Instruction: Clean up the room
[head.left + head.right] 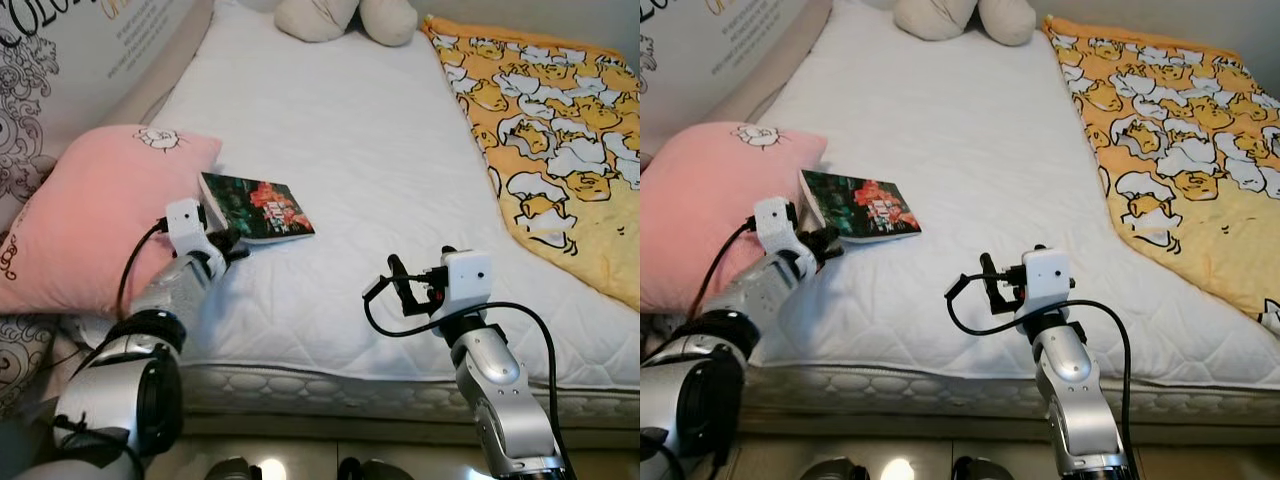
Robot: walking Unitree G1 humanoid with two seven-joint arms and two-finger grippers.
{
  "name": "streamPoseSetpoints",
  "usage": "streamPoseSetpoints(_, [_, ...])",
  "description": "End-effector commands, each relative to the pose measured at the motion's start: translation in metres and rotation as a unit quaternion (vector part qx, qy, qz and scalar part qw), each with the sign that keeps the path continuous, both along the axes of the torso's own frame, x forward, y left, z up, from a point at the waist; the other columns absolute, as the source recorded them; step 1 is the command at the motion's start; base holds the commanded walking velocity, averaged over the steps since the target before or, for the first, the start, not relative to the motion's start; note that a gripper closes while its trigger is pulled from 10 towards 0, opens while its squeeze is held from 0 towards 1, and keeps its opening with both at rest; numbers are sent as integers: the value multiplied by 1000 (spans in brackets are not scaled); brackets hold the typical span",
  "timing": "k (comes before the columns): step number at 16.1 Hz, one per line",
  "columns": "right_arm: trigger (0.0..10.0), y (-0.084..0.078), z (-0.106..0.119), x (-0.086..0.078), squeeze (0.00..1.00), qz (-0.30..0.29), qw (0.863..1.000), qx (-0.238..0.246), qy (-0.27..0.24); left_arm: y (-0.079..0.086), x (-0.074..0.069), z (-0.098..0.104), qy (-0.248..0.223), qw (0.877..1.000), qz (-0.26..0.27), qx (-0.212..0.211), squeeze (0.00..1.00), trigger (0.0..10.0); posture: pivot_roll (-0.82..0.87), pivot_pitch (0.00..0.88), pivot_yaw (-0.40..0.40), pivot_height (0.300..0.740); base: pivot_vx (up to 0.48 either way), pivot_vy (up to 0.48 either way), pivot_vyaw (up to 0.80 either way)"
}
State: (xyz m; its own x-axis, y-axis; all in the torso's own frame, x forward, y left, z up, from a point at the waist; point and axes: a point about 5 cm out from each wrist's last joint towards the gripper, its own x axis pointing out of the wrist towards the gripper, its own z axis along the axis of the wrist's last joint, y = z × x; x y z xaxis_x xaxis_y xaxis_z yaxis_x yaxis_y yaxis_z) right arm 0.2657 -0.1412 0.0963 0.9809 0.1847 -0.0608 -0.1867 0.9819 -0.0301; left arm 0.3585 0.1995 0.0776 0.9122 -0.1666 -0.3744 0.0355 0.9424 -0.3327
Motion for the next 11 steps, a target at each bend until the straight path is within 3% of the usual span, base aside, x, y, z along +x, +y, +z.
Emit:
streamPoseSetpoints(1, [10000,-3,0,2,0,-8,1000,-4,1,-6,-8,-14,39,998,-41,10,0,10000,-8,79,-87,740,0,0,0])
streamPoseSetpoints(3, [10000,-3,-1,3,0,-7,1000,-4,1,0,-12,-17,54,996,-67,24,0,10000,-1,78,-89,740,0,0,0])
streamPoseSetpoints(5, [10000,-1,-1,4,0,-5,1000,-3,1,12,-9,-11,32,997,-37,55,0,10000,7,70,-88,740,0,0,0])
streamPoseSetpoints(6, [10000,-1,-1,4,0,-4,1000,-3,0,12,-9,-9,27,997,-39,62,1000,10000,7,70,-88,740,0,0,0])
streamPoseSetpoints(11, [10000,-1,-2,6,0,-1,1000,-5,1,9,-8,-7,16,987,-104,121,1000,10000,6,55,-93,740,0,0,0])
